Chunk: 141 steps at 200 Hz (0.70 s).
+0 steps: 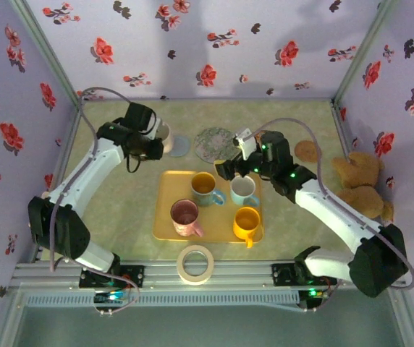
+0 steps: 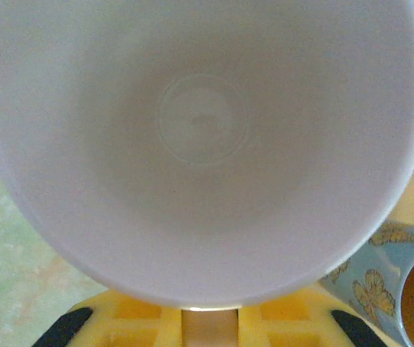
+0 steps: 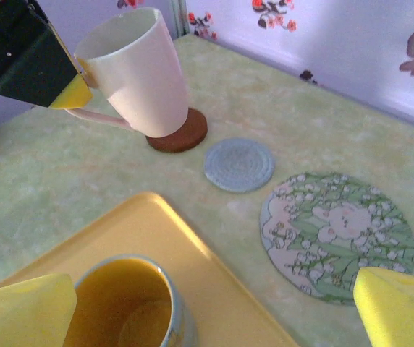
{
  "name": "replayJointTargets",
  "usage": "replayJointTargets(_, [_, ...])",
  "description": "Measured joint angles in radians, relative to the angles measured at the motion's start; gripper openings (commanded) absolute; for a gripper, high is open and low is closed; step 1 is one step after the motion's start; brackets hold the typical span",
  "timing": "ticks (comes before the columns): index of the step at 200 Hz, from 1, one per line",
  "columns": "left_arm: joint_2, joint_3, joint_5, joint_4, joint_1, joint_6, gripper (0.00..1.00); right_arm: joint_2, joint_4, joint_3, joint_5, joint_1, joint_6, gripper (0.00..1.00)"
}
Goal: Place the cup by the coaster
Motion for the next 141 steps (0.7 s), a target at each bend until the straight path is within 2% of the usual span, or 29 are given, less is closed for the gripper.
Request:
replayJointTargets(72, [0.078,0.057,0.04,-0.003,0.139,0.0,0.0,0.041,0.016,0.049,0.0,0.0,0.035,1.0])
replayJointTargets(141, [0.175,0.062,0.044,0.032,0.204,0.002,0.0,0.137,-0.006,0.101,0.001,0.005,0.046,1.0])
